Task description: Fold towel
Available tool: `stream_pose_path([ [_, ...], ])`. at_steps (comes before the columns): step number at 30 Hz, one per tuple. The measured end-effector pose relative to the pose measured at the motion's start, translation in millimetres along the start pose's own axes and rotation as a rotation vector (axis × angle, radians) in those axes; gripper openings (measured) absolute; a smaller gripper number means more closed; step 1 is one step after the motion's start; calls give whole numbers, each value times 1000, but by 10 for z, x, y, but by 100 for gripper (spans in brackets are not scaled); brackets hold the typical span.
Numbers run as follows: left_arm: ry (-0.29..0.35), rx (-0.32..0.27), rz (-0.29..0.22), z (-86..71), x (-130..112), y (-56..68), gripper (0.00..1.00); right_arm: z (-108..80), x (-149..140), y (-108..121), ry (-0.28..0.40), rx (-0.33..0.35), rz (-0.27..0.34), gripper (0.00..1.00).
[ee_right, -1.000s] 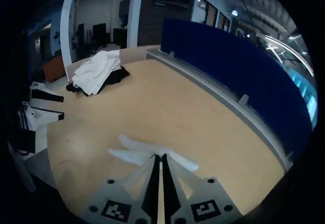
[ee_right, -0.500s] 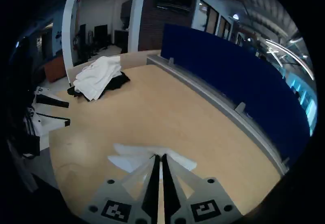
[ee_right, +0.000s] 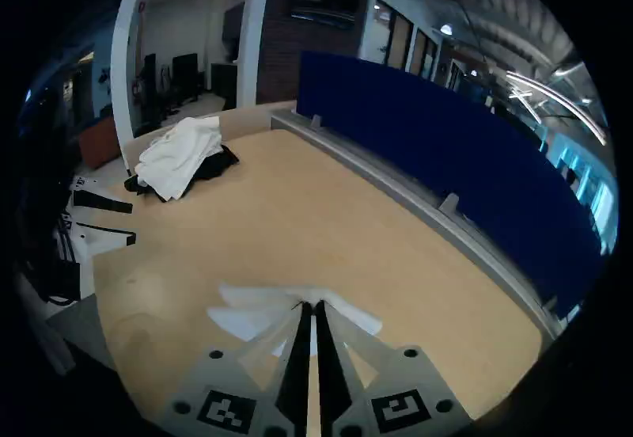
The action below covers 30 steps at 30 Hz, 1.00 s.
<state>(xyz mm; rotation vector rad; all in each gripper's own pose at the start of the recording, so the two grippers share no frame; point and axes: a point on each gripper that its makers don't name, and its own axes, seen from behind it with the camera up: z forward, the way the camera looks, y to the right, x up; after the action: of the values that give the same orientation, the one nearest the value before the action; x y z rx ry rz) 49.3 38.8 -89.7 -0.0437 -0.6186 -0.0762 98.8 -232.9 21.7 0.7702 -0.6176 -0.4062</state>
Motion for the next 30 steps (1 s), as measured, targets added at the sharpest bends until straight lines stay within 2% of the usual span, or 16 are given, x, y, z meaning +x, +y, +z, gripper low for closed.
stream_pose_path([
  [8,-1,-13,10,40,46,67,89,-282,-236,411,-9,-40,36,4],
  [23,-4,-15,46,131,139,202,89,-863,-916,1361,-29,-137,140,4],
  [30,-16,-20,55,147,120,313,89,-1158,-1232,1784,-57,-184,152,4],
])
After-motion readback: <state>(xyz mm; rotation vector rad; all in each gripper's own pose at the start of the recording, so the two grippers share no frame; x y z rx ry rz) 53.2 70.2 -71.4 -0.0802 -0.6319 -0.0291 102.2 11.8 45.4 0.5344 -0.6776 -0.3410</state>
